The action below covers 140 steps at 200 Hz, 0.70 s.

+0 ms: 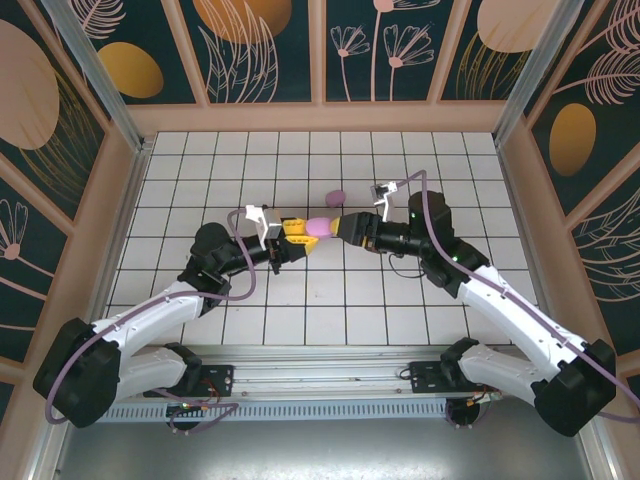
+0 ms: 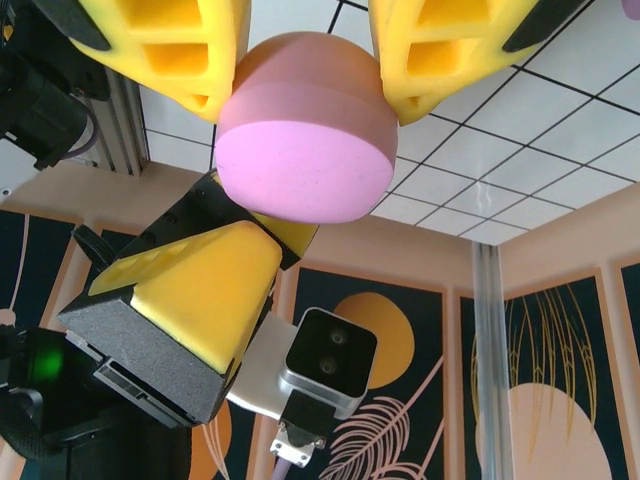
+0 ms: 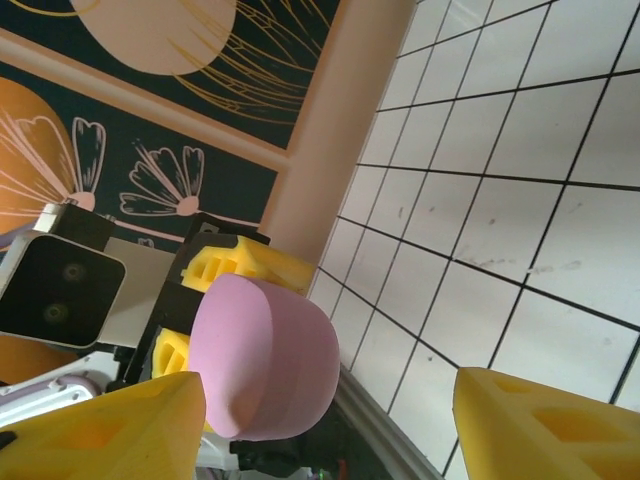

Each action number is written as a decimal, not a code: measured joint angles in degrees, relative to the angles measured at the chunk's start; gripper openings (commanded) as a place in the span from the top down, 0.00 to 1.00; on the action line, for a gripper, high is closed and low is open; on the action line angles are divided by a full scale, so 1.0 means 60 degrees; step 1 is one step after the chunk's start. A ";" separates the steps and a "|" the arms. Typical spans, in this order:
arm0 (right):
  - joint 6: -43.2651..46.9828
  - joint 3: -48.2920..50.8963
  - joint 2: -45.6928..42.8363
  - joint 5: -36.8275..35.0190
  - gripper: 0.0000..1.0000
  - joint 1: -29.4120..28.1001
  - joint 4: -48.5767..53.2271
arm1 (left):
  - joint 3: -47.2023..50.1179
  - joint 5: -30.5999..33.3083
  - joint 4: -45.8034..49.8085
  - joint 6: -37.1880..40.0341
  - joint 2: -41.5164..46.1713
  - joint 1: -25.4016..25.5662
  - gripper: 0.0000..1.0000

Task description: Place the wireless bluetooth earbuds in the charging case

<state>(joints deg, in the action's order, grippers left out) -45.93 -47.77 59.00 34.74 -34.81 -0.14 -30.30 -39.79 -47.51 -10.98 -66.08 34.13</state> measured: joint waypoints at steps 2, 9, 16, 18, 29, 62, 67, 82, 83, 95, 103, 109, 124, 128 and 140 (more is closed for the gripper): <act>-0.0029 0.0018 0.0000 0.0018 0.33 0.0000 -0.0044 | 0.0000 0.0000 -0.0022 -0.0011 0.0000 0.0000 0.94; -0.0197 0.0095 0.0007 0.0073 0.33 0.0000 -0.0266 | 0.0000 -0.0004 -0.0073 -0.0033 0.0000 0.0000 0.94; -0.0368 0.0186 0.0015 0.0157 0.33 0.0000 -0.0499 | 0.0000 -0.0004 -0.0124 -0.0051 0.0000 0.0000 0.94; -0.0437 0.0226 0.0015 0.0182 0.33 0.0000 -0.0579 | 0.0000 -0.0004 -0.0138 -0.0058 0.0000 0.0000 0.94; -0.0670 0.0404 0.0051 0.0302 0.33 0.0000 -0.0969 | 0.0000 -0.0007 -0.0226 -0.0102 0.0000 0.0000 0.94; -0.1242 0.0608 0.0372 0.0685 0.33 0.0000 -0.1810 | 0.0036 -0.0007 -0.0324 -0.0200 -0.0029 -0.0007 0.94; -0.1279 0.0608 0.0397 0.0725 0.33 0.0000 -0.1876 | 0.0036 -0.0007 -0.0331 -0.0215 -0.0029 -0.0007 0.94; -0.1413 0.0612 0.0448 0.0820 0.33 0.0000 -0.2025 | 0.0036 -0.0033 -0.0379 -0.0226 -0.0029 -0.0007 0.94; -0.1417 0.0616 0.0448 0.0831 0.33 0.0000 -0.2036 | 0.0036 -0.0033 -0.0382 -0.0226 -0.0029 -0.0007 0.94; -0.1490 0.0616 0.0466 0.0922 0.34 0.0000 -0.2167 | 0.0036 -0.0036 -0.0426 -0.0229 -0.0033 -0.0007 0.93; -0.1555 0.0616 0.0488 0.0984 0.36 0.0000 -0.2302 | 0.0036 -0.0044 -0.0484 -0.0259 -0.0066 -0.0007 0.93; -0.1628 0.0616 0.0514 0.1027 0.37 0.0000 -0.2408 | 0.0036 -0.0051 -0.0528 -0.0273 -0.0098 -0.0007 0.93; -0.1767 0.0619 0.0619 0.1191 0.43 0.0000 -0.2714 | 0.0036 -0.0084 -0.0565 -0.0346 -0.0222 -0.0007 0.93; -0.1851 0.0630 0.0656 0.1231 0.45 0.0000 -0.2816 | 0.0036 -0.0098 -0.0568 -0.0372 -0.0248 -0.0007 0.93; -0.1985 0.0678 0.0758 0.1293 0.53 0.0000 -0.3024 | 0.0036 -0.0109 -0.0568 -0.0404 -0.0310 -0.0007 0.93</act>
<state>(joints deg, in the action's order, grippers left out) -57.84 -43.70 63.55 42.50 -34.81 -18.28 -30.09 -40.45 -50.92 -13.41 -67.94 34.09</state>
